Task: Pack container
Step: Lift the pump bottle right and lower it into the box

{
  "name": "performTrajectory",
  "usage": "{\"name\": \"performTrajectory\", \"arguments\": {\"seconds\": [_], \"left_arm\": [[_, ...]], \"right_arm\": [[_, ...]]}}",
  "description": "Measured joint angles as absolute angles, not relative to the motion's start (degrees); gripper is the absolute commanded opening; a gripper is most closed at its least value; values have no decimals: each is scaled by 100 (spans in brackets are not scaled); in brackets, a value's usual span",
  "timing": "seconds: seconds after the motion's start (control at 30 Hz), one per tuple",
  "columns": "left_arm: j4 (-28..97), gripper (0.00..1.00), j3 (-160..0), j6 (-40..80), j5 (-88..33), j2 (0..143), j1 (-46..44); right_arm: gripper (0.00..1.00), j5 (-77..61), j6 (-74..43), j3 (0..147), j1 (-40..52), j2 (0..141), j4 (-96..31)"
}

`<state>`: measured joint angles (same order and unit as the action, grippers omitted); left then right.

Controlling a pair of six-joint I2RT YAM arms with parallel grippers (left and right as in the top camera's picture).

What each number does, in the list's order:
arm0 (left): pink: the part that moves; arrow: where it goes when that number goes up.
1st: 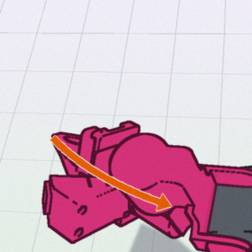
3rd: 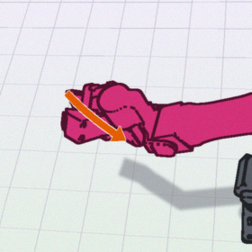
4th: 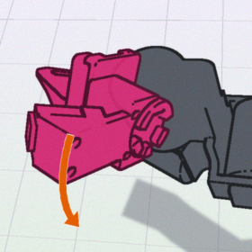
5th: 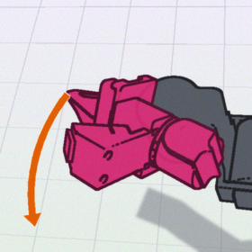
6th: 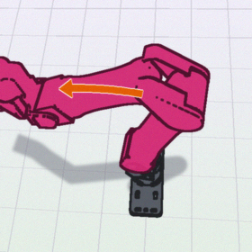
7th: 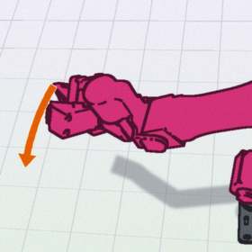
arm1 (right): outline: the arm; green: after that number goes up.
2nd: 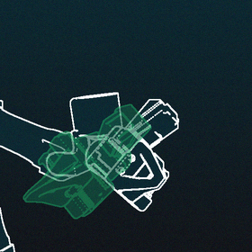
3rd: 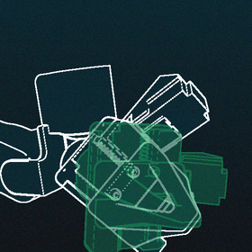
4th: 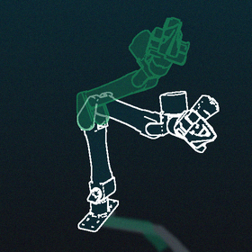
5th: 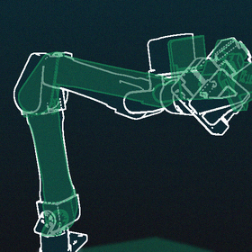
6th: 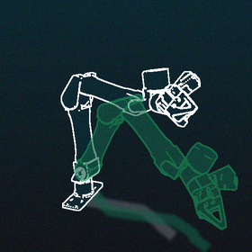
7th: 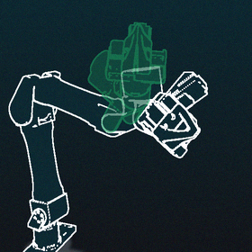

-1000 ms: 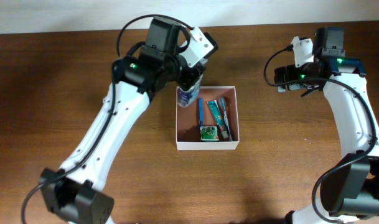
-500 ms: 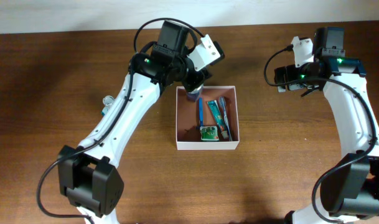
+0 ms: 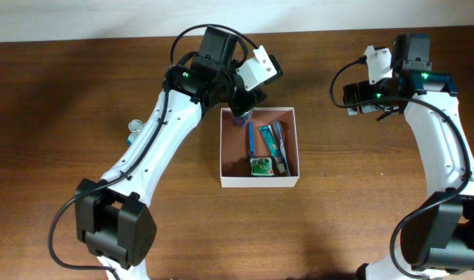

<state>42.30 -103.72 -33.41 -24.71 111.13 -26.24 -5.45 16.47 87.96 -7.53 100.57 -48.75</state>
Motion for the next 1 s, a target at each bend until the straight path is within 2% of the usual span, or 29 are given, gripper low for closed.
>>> {"name": "performTrajectory", "arguments": {"seconds": [0.07,0.6,0.8,0.9,1.0], "left_arm": [[4222,21,-10403,-3347,-2484,11111,-2624],[4565,21,-10481,-3400,-2290,11067,-2624],[5043,23,-10523,-3817,-2239,11015,-2624],[5301,30,-10484,-3981,-2204,11021,-2624],[5415,31,-10455,-4167,-2226,11026,-2624]], "right_arm": [[98,-548,1645,8796,-753,10057,-4877],[98,-548,1645,8796,-753,10057,-4875],[98,-545,1643,8796,-753,10057,-4875],[98,-545,1645,8796,-753,10057,-4875],[98,-545,1645,8796,-753,10057,-4875]]}}
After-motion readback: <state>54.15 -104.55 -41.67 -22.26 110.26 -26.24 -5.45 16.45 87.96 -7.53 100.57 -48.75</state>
